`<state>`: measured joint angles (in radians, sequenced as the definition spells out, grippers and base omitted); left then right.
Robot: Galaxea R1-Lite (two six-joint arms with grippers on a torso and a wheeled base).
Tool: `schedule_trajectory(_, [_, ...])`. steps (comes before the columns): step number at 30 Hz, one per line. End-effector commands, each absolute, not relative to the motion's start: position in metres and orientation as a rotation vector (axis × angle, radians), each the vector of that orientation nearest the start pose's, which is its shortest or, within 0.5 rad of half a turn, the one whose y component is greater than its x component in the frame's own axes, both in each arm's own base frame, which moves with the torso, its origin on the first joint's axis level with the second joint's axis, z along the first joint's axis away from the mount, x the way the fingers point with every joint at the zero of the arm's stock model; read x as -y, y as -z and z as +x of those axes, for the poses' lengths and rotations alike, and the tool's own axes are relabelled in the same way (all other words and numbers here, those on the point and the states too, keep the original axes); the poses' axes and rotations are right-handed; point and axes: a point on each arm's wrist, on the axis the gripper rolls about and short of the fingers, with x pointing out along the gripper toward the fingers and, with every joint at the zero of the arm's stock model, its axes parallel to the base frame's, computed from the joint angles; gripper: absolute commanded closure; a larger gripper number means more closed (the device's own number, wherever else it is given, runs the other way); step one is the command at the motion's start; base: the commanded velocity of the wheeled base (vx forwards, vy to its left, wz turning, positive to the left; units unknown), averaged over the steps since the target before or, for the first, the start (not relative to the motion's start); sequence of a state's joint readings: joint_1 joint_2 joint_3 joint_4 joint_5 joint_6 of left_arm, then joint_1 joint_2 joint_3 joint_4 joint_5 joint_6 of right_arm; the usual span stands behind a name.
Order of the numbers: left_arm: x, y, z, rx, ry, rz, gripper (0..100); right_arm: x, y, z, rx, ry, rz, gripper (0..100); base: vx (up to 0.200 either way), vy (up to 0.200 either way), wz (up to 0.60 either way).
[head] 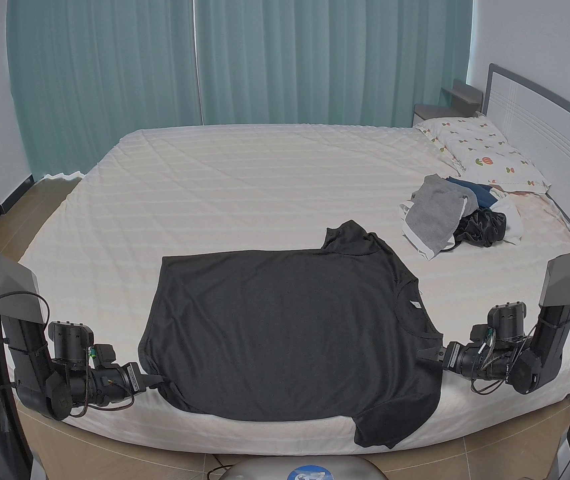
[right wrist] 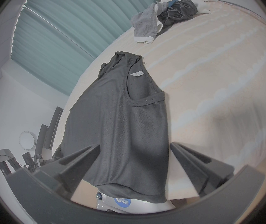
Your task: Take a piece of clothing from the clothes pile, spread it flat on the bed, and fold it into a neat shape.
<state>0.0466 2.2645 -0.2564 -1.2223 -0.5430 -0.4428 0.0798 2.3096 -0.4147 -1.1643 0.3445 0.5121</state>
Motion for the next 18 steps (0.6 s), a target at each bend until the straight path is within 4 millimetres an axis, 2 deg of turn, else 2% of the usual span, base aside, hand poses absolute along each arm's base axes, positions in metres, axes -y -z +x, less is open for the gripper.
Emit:
schedule_trajectory(1, [-0.001, 0.031, 0.257, -0.862, 0.295, -0.643, 100, -0.034, 0.04, 0.299, -0.821, -0.22, 0.575, 100, 0.0, 0.0, 0.0])
schedule_trajectory(7, [-0.001, 0.031, 0.256, -0.863, 0.295, -0.644, 100, -0.033, 0.042, 0.309, -0.796, -0.216, 0.577, 100, 0.0, 0.0, 0.0])
schedule_trajectory(10, [-0.001, 0.031, 0.257, -0.862, 0.296, -0.645, 100, -0.025, 0.036, 0.329, -0.707, -0.196, 0.593, 100, 0.0, 0.0, 0.0])
schedule_trajectory(18, [-0.001, 0.031, 0.257, -0.862, 0.296, -0.647, 100, -0.02, 0.033, 0.346, -0.531, -0.164, 0.71, 100, 0.0, 0.0, 0.0])
